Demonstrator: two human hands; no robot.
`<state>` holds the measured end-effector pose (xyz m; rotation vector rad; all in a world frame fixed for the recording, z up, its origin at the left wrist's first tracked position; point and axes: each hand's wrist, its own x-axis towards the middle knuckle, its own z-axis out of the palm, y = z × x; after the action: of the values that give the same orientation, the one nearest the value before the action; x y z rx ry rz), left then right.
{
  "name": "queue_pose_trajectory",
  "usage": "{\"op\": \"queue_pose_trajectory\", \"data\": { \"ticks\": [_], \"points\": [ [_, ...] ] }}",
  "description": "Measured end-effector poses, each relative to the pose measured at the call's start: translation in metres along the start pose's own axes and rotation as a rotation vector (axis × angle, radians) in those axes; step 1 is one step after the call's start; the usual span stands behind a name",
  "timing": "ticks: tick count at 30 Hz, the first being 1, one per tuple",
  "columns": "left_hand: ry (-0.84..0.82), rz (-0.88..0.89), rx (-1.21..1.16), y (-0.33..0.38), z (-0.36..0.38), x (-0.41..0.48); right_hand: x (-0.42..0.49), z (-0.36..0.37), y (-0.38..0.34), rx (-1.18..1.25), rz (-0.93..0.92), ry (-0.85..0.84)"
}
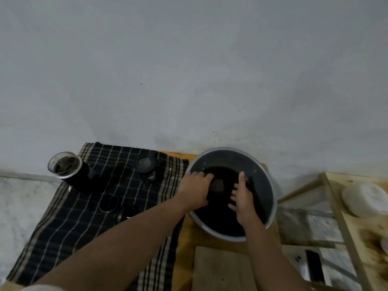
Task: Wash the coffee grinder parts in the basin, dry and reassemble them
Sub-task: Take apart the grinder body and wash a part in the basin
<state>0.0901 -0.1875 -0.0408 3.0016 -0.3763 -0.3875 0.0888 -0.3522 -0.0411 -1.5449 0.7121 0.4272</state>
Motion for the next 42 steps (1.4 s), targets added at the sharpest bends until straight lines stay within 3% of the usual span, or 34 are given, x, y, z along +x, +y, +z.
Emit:
{"op": "queue_pose_trajectory", "data": {
  "ticks": [4,11,15,17,22,27,35,39,42],
  "points": [
    [-0.148,-0.027,0.141,0.013,0.016,0.013,0.018,-0.018,-0.001,0.019,-0.024,0.063],
    [-0.265,-0.063,-0.047,0.030,0.033,0.036,0.038,-0.037,0.000,0.007,0.026,0.034],
    [-0.277,-0.034,-0.093,0.051,0.033,0.053,0.039,-0.045,-0.003,-0.085,-0.035,0.024],
    [-0.258,-0.065,-0.248,0.056,0.039,0.059,0.042,-0.049,-0.003,-0.127,-0.071,0.010],
    [-0.327,-0.510,-1.188,0.051,0.045,0.051,0.048,-0.057,-0.008,-0.074,0.007,-0.060],
    [-0.488,-0.736,-1.709,0.048,0.039,0.043,0.050,-0.057,-0.010,-0.106,0.022,-0.204],
    [-0.680,-0.711,-1.871,0.041,0.031,0.044,0.045,-0.054,-0.014,-0.340,-0.229,-0.370],
    [-0.499,-0.769,-1.866,0.044,0.027,0.044,0.049,-0.042,-0.015,-0.465,-0.262,-0.168],
    [-0.446,-0.779,-1.831,0.041,0.028,0.043,0.048,-0.037,-0.016,-0.484,-0.228,-0.164]
  ]
}}
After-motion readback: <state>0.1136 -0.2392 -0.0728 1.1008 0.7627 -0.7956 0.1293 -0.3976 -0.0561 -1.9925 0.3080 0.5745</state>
